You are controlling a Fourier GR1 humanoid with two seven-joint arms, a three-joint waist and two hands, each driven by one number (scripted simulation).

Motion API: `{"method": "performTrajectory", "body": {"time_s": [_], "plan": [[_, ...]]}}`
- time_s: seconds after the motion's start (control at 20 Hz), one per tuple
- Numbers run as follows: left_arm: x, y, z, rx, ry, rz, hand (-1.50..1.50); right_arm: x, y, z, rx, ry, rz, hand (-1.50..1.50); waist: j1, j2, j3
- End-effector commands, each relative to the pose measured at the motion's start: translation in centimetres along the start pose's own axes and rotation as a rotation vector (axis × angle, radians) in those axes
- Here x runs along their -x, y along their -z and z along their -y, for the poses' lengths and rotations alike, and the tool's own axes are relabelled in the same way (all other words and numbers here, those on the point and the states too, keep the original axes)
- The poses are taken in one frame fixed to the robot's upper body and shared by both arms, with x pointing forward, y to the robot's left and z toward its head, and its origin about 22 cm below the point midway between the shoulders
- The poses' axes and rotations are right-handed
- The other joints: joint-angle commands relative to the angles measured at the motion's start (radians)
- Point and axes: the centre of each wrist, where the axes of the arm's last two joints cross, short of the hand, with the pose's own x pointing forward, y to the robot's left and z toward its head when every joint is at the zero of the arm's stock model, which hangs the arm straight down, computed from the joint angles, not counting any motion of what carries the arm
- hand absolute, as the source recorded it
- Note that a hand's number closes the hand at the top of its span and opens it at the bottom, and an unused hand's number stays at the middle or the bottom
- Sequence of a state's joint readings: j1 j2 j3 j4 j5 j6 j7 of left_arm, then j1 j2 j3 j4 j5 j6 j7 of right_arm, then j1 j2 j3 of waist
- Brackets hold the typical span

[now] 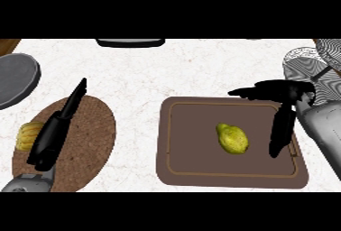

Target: Pick the pear from the tray and place it in the tiered basket

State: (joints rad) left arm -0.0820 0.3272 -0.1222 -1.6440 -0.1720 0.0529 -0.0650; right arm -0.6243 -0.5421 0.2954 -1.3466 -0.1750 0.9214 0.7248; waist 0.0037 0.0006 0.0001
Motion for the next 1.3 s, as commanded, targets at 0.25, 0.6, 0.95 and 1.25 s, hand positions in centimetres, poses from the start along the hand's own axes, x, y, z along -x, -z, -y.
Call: {"method": "performTrajectory", "body": {"time_s": [0.25, 0.6, 0.95, 1.25], "plan": [[-0.5, 0.5, 2.3, 0.012, -0.006, -0.002, 0.0, 1.5, 2.1, -0.2, -0.016, 0.016, -0.023, -1.5, 0.0, 0.0, 0.0], [0.7, 0.4, 0.9, -0.006, 0.003, 0.003, 0.0, 1.4, 3.5, -3.2, -0.004, 0.049, -0.01, -1.5, -0.003, -0.001, 0.0], [-0.2, -0.4, -0.5, 0.005, 0.007, 0.004, 0.0, 1.5, 6.6, -5.0, 0.007, 0.054, -0.026, -1.5, 0.002, 0.0, 0.0], [-0.9, 1.3, -0.4, -0.006, 0.005, 0.014, 0.0, 0.3, 6.9, -6.7, -0.029, 0.067, -0.034, -1.5, -0.004, -0.001, 0.0]]}}
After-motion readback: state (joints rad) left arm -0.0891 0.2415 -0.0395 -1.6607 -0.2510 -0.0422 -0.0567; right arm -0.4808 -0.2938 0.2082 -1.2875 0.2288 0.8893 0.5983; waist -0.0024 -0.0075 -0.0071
